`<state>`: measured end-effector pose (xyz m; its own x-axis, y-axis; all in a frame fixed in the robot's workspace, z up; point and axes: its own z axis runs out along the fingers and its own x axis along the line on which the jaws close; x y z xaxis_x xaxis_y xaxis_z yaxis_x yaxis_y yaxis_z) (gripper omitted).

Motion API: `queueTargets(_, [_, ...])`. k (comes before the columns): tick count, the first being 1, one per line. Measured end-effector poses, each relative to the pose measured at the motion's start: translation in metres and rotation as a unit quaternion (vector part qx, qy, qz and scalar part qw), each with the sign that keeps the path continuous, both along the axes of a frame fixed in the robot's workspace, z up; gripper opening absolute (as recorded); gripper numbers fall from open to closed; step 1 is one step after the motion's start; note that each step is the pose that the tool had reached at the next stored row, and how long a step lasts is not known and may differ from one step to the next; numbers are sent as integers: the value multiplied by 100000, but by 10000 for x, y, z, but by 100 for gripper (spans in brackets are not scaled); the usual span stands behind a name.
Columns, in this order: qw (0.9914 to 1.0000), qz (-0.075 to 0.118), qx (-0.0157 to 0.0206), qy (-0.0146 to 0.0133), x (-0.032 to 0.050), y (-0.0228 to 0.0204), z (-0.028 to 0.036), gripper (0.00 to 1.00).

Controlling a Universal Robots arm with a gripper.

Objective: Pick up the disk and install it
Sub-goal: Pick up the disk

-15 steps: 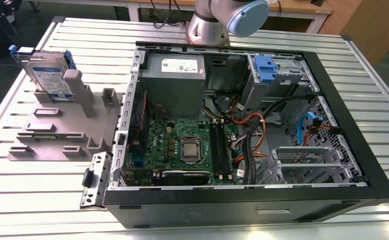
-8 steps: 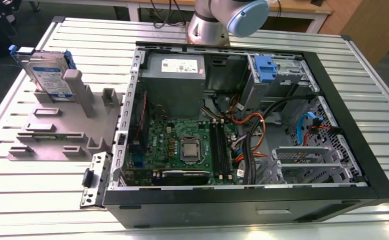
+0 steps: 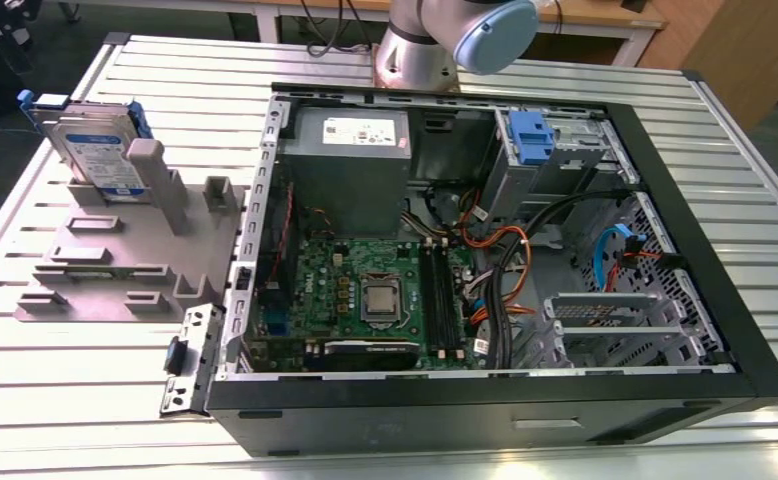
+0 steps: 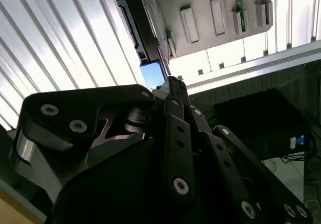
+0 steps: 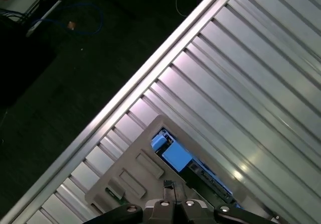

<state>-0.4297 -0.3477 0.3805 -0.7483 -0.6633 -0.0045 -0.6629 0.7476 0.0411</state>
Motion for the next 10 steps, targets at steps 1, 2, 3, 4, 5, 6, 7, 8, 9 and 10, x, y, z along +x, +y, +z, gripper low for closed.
queueTargets(1, [99999, 433, 0, 7, 0, 0, 0, 11])
queueTargets(2, [99996, 897, 5, 3, 0, 0, 0, 11])
queueTargets(3, [99991, 1312, -1, 3, 0, 0, 0, 11])
queueTargets(4, [99986, 1694, 2, 3, 0, 0, 0, 11])
queueTargets(5, [99979, 2068, 0, 4, 0, 0, 0, 11])
queueTargets(6, [99970, 2437, -1, 6, 0, 0, 0, 11])
queueTargets(7, [99960, 2826, -2, 7, 0, 0, 0, 11])
queueTargets(8, [99949, 3198, 0, 3, 0, 0, 0, 11])
queueTargets(9, [99936, 3569, -2, 6, 0, 0, 0, 11])
queueTargets(10, [99923, 3930, -2, 6, 0, 0, 0, 11])
